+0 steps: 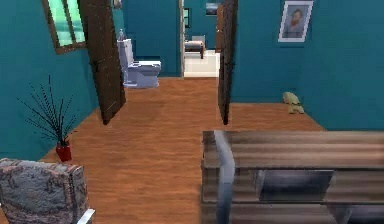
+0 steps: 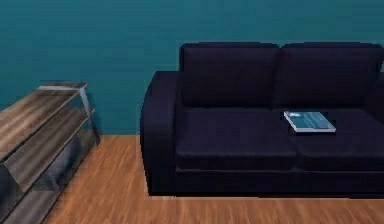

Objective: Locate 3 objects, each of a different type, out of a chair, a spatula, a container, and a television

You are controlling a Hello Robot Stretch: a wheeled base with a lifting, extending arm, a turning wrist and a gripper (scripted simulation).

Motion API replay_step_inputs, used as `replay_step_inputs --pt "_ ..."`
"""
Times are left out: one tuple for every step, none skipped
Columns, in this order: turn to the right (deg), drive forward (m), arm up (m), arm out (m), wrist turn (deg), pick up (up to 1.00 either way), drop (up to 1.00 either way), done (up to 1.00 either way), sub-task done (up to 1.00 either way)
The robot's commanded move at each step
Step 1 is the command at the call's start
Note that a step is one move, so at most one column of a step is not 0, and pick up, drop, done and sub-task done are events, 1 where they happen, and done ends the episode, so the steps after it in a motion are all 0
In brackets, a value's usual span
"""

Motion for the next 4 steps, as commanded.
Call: replay_step_inputs --pt "0.0 0.6 0.0 0.0 0.0 0.0 0.0 0.0 0.0" --pt "-45.0 0.0 0.0 0.0 0.0 0.0 0.0 0.0 0.0" --pt "-15.0 0.0 0.0 0.0 0.0 0.0 0.0 0.0 0.0" --pt "0.0 0.3 0.0 0.0 0.0 0.0 0.0 0.0 0.0"
